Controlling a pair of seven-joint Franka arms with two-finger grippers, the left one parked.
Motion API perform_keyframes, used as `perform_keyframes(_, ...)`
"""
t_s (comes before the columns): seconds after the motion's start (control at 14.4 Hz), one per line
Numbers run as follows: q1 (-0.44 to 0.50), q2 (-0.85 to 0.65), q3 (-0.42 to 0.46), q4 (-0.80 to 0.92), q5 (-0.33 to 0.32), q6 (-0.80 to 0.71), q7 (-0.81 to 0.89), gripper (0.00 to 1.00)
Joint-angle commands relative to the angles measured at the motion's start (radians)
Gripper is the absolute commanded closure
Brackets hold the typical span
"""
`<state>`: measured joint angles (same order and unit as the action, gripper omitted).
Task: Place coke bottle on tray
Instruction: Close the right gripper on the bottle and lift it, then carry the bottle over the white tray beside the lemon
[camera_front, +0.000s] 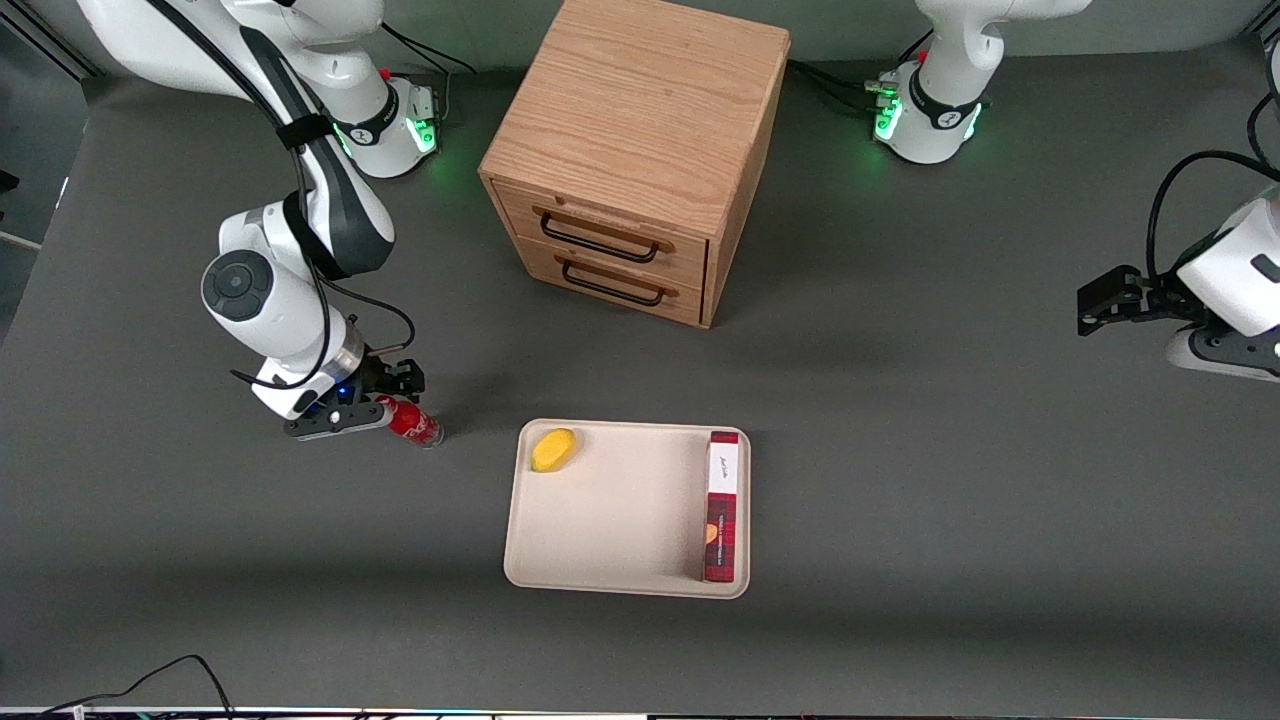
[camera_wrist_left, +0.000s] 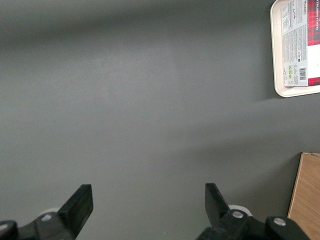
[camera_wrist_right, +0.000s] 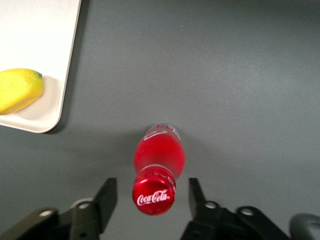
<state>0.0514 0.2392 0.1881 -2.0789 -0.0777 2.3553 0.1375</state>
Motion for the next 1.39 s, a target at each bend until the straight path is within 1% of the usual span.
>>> perform_keyframes(0.0, -0.011, -0.023, 0.002, -0.020, -0.020, 0.009, 0.021, 0.67)
perform_keyframes(0.07, -0.013, -0.029, 0.001, -0.017, -0.019, 0.001, 0.021, 0.80)
perform_keyframes(0.14, -0.015, -0.031, 0.001, -0.010, -0.020, -0.014, 0.021, 0.97)
perform_keyframes(0.21, -0.015, -0.034, 0.001, -0.007, -0.019, -0.025, 0.021, 1.00)
perform_keyframes(0.42, -0.015, -0.040, 0.001, 0.025, -0.019, -0.063, 0.022, 1.00)
perform_keyframes(0.63, -0.013, -0.041, 0.001, 0.101, -0.019, -0.167, 0.024, 1.00)
perform_keyframes(0.83, -0.013, -0.057, 0.001, 0.256, -0.016, -0.369, 0.021, 1.00)
perform_keyframes(0.97, -0.015, -0.057, 0.001, 0.417, -0.008, -0.578, 0.021, 1.00)
perform_keyframes(1.11, -0.016, -0.057, -0.002, 0.567, -0.002, -0.730, 0.022, 1.00)
perform_keyframes(1.25, -0.016, -0.057, -0.002, 0.682, -0.002, -0.845, 0.025, 1.00)
perform_keyframes(1.32, -0.016, -0.057, -0.002, 0.712, -0.001, -0.863, 0.024, 1.00)
